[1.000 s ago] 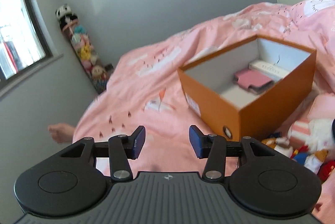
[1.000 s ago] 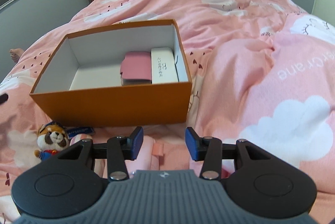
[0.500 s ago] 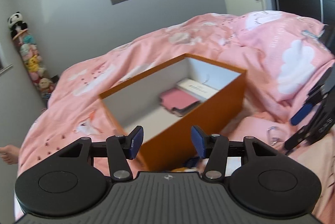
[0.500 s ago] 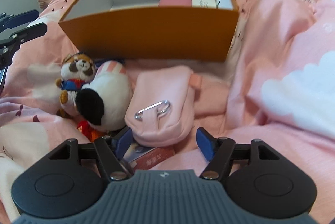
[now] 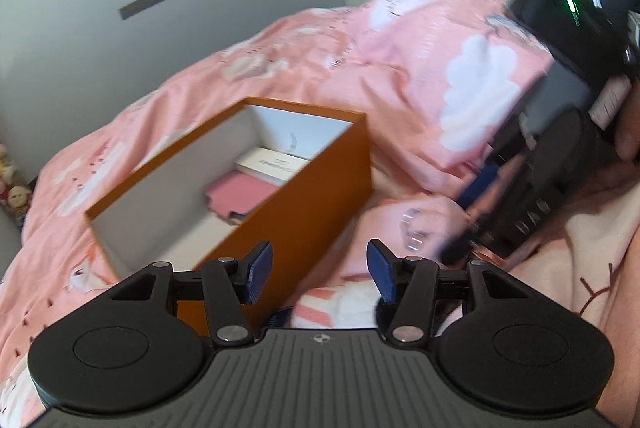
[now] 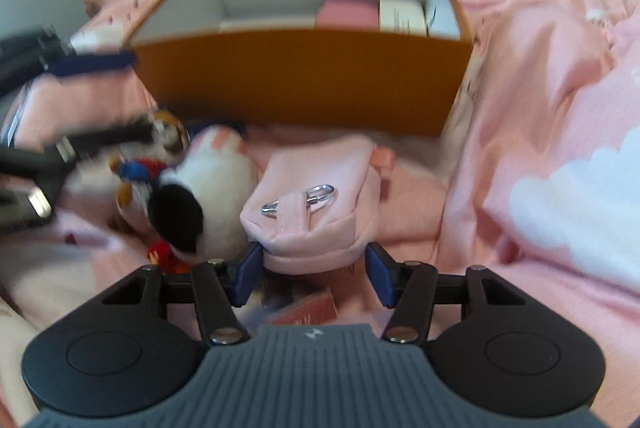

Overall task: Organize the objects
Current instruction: 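Reach the left gripper to the small pink pouch and grasp it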

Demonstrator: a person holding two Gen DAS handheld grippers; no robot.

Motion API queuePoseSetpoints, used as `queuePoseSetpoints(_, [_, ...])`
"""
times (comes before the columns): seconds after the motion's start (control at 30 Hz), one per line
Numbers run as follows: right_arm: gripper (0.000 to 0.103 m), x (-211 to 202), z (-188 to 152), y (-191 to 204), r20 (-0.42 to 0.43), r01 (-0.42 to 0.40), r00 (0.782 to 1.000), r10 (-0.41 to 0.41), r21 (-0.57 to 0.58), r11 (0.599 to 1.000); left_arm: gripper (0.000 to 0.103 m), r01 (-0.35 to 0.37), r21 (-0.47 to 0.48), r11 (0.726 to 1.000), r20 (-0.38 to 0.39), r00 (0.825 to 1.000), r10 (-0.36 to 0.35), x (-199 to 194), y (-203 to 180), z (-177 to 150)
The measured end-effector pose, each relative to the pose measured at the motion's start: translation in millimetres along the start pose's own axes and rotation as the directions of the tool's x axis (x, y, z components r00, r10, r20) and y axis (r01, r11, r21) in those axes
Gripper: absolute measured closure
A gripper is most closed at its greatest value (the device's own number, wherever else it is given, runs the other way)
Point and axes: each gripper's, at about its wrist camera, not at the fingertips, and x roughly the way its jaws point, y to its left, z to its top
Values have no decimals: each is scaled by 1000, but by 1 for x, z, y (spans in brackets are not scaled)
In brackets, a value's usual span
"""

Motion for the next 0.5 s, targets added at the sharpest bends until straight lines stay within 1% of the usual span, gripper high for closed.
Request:
queuePoseSetpoints(0.1, [46, -4, 8, -2, 51, -6, 999, 5, 18, 1000, 39, 25, 20, 1000, -23, 999, -24, 11, -6, 3])
queuePoseSetpoints(0.2, [47, -3, 20, -8, 88, -24, 996, 18, 69, 997, 39, 45, 31, 999, -38, 998, -44, 21, -12, 7])
queuePoseSetpoints(0.27, [49, -2, 27, -12, 112, -35, 993, 24, 106, 994, 39, 35, 21, 999, -67, 997, -34, 31, -14, 11])
queuePoseSetpoints(0.3, [51, -1, 31, -14, 123, -40, 992, 25, 121, 992, 39, 31, 13, 999, -78, 996, -30, 36, -14, 12])
queuePoseSetpoints(0.33, [72, -1, 33, -15, 134, -49, 991, 31, 133, 990, 40, 28, 1, 1000, -94, 995, -28, 41, -14, 14])
queuePoseSetpoints(0.37, [78, 1, 36, -17, 144, -79, 988, 58, 149, 986, 41, 29, -13, 999, -109, 994, -30, 47, -14, 16])
queuePoseSetpoints(0.4, [77, 2, 39, -20, 150, -103, 986, 77, 173, 980, 41, 30, -29, 999, -124, 992, -34, 52, -13, 17])
queuePoseSetpoints(0.5, [77, 6, 47, -20, 165, -112, 983, 82, 186, 976, 44, 35, -67, 997, -153, 987, -45, 65, -12, 20])
